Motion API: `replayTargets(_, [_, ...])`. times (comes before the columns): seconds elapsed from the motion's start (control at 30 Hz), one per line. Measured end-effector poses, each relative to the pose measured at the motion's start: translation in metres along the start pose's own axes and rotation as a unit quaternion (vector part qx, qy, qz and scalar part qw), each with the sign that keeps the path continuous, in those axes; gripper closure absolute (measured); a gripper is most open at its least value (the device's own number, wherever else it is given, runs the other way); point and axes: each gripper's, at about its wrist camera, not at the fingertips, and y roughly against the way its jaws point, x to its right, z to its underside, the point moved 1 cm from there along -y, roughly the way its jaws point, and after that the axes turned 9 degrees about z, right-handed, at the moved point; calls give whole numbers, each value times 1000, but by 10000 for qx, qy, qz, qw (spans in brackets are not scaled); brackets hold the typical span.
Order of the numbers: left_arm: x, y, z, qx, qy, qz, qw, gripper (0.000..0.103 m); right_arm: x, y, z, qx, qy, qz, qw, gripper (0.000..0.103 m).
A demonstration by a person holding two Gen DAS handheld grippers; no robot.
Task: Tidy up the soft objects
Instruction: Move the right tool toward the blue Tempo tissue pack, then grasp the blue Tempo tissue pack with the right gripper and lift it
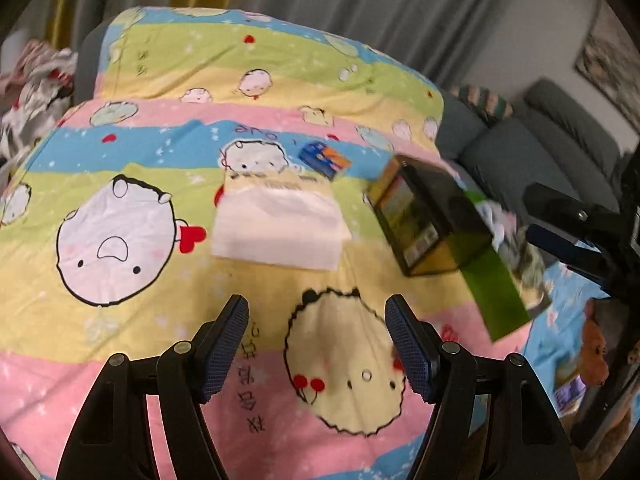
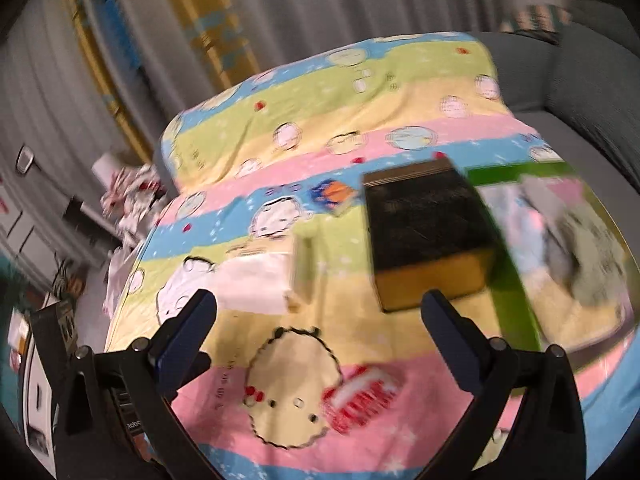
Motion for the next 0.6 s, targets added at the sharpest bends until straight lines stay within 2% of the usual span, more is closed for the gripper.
replayTargets(0.1, [-11,0,-18,92,203,63,9997,32,-24,-21,-31,-199,388,-11,9990,7])
replayTargets(0.13, [-12,-1,-28,178,213,98,9996,32,-33,-34,-46,-303,566,54,9979,11])
replayTargets(0.2, [-16,-8,-48,322,338,303,9984,32,-45,-53,-67,-479,751,45,9960,15])
replayTargets(0.27, [-20,-31,-73,153,532,475,9973,32,-54,-85,-91,-856,772,74,9933,20])
replayTargets(0.3, [-21,-39,-82,126,550,535,9970,32,-60,-107,-105,-1095,880,222,9898,21])
replayTargets(0.4, [-29,-75,-120,54,805,402,9959,32,-67,-155,-134,-1553,1161,462,9799,28])
replayTargets(0.47, [-38,-104,-141,-95,1082,494,9929,33,-60,-190,-153,-2030,964,368,9737,30])
replayTargets(0.53, [-48,-129,-155,-273,1357,603,9885,44,-49,-220,-165,-2369,697,107,9690,32])
replayTargets(0.6, [-56,-151,-163,-416,1529,655,9852,45,-41,-247,-170,-2682,501,19,9621,36])
